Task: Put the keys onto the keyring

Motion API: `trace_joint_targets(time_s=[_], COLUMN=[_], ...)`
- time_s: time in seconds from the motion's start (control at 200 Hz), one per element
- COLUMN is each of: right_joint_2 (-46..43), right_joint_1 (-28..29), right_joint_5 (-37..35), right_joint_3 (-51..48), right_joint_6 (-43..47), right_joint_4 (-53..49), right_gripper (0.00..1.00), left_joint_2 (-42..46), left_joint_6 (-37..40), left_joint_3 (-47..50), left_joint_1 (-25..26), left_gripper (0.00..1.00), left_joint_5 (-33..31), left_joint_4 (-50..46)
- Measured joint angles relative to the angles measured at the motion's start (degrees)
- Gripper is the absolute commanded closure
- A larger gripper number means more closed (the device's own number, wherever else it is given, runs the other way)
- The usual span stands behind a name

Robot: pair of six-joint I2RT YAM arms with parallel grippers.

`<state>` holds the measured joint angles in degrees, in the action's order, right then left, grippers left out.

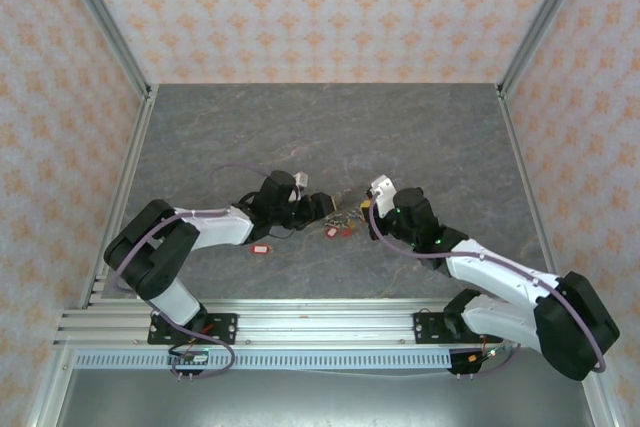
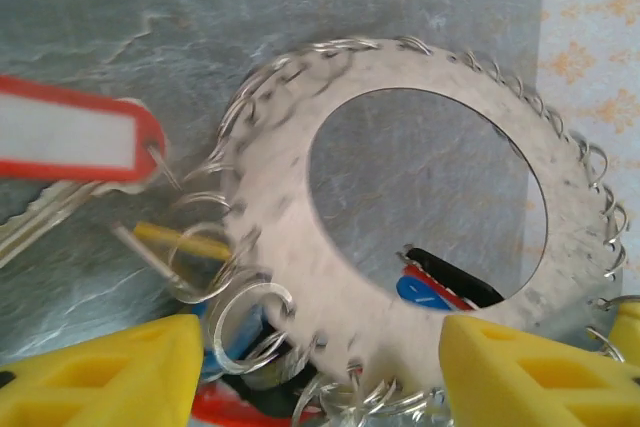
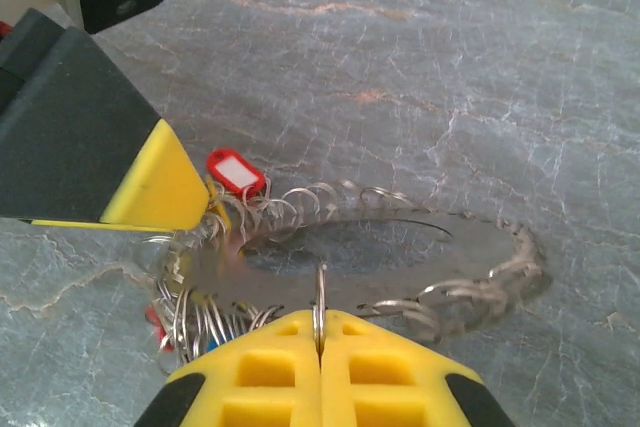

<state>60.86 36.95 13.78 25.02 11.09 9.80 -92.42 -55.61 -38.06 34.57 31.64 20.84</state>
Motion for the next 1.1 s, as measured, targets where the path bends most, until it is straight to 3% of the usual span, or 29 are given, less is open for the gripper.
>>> trace_joint_targets(time_s=[0.17,0.405,0.631,0.766,0.871,0.996,1.096], right_joint_2=[0.6,0.7,0.7,2.5,4.7,6.7,7.3], right_joint_1=[-0.9,-1.0,-1.8,-3.7,-4.4,-4.5,-4.5], right_joint_5=[2.9,9.7,19.4,26.3,30.1,33.0,34.5], right_joint_3=[0.7,7.5,11.9,16.2,19.6,22.0,22.6], right_joint_6=[2.1,13.4,27.3,33.0,37.2,41.5,43.6], right_joint_4=[-2.5,-10.0,-16.1,-20.7,-23.7,-27.3,-29.1], right_gripper=[1.0,1.0,1.0,1.0,1.0,1.0,1.0], left_joint_2=[2.6,17.4,34.2,40.0,40.4,38.3,36.1], left_joint_6=[1.7,9.4,24.1,34.9,43.6,52.8,59.6], left_joint_3=[1.4,1.6,3.0,6.4,7.0,6.5,6.3], left_joint_1=[0.0,0.0,-0.1,0.0,0.0,0.0,0.0], left_gripper=[0.29,0.27,0.19,0.18,0.23,0.41,0.47], left_joint_5=[-2.0,-6.9,-12.3,-12.3,-9.0,-2.9,1.6], left_joint_4=[-1.9,-7.1,-8.1,-6.6,-7.4,-10.0,-11.7])
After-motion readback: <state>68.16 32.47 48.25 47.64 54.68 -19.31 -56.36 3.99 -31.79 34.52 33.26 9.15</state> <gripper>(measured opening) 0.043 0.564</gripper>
